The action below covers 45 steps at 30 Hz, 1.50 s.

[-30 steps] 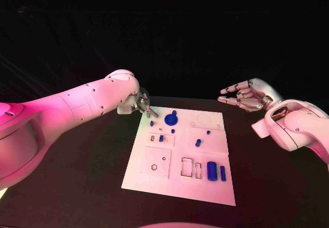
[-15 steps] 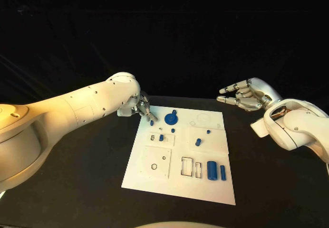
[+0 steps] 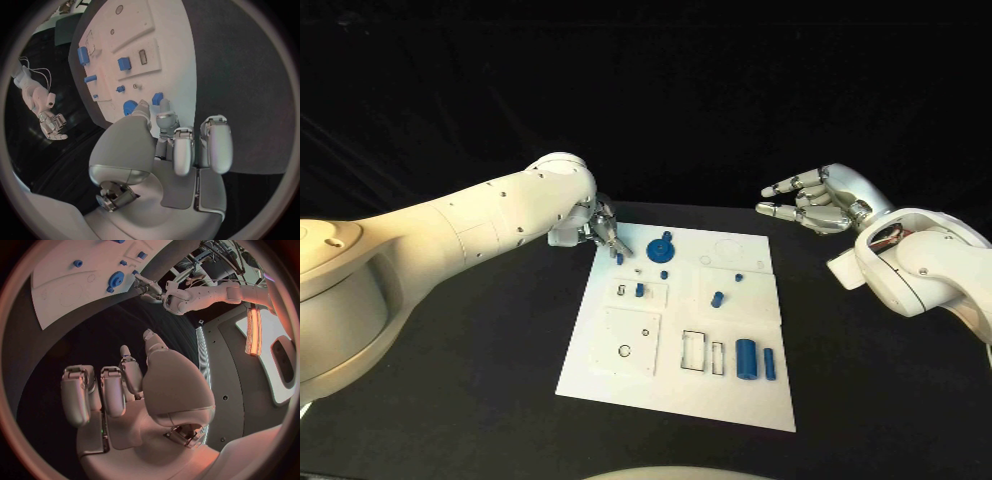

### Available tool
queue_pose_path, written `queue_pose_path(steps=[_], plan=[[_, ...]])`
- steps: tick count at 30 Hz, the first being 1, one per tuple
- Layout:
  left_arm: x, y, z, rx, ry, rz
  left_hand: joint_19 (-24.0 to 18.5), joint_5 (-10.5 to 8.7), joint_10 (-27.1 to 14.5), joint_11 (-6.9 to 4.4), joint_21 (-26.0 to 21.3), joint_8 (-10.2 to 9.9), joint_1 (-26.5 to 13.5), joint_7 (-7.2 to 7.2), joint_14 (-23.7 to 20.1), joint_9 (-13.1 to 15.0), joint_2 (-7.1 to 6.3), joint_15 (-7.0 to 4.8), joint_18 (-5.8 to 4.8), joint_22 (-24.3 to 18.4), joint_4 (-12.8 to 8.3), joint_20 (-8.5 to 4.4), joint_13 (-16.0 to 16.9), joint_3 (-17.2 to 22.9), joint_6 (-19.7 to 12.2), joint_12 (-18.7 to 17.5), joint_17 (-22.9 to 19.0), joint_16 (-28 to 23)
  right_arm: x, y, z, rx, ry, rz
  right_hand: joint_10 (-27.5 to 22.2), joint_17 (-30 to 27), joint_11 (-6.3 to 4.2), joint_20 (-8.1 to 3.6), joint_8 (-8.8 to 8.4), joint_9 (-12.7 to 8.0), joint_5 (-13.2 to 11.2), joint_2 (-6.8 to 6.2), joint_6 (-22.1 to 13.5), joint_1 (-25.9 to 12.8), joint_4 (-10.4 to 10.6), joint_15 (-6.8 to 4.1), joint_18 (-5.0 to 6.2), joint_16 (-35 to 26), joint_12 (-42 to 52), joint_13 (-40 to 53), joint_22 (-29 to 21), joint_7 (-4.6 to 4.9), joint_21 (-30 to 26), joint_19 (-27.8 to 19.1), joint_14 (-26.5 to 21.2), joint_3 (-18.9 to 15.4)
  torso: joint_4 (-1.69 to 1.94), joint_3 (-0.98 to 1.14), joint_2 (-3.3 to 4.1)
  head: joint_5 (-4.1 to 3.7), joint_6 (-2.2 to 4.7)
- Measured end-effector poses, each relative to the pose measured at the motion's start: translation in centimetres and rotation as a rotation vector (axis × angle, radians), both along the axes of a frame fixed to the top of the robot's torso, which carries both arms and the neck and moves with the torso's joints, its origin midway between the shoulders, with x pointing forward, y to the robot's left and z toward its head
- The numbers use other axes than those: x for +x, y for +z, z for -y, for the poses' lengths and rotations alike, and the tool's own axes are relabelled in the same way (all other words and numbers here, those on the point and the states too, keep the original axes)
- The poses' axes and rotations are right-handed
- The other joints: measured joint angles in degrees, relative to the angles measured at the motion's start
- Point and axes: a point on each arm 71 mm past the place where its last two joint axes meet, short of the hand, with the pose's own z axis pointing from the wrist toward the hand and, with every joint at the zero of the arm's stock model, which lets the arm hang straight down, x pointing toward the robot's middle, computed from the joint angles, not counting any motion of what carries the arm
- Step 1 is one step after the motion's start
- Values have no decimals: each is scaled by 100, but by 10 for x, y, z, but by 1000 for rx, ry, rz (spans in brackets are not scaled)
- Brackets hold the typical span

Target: Assemble the parts on the task board

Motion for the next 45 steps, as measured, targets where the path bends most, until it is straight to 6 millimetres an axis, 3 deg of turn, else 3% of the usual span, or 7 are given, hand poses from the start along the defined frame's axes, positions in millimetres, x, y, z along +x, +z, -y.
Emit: queue_pose_path(steps=[8, 30, 45], plan=[[-1, -1, 2, -5, -4, -5, -20, 0, 0, 0, 0, 0, 225, -20, 0, 0, 121, 0, 0, 0, -77, -20, -23, 98, 20, 0, 0, 0, 0, 0, 0, 0, 0, 0, 0, -1, 0, 0, 0, 0, 0, 0, 0, 0, 0, 0, 0, 0, 0, 0, -1, 0, 0, 0, 0, 0, -2, 0, 2, -4, 8], [0, -1, 3, -3, 3, -8, -20, 29, 0, 0, 0, 0, 488, -20, 0, -2, 156, 0, 1, -1, -129, -20, -50, 268, 19, 0, -2, 0, 0, 0, 1, -1, -1, 0, 0, -2, 0, 0, 0, 0, 23, 0, 0, 0, 0, 0, 0, 0, 0, 0, -3, 0, 0, 0, 0, 0, -3, -1, 4, -2, -8], [0, -2, 4, 6, 3, -23, 1, 27, 0, 0, 0, -30, 858, -41, 1, -20, 145, -42, 0, -1, -299, -40, -92, 667, -3, -51, -3, 0, 0, 0, 1, -1, 1, 0, 0, -3, 0, 0, 0, 0, 23, 0, 0, 0, 0, 0, 0, 0, 0, 0, -3, 0, 0, 0, 0, 0, -2, -1, 6, -7, -34]])
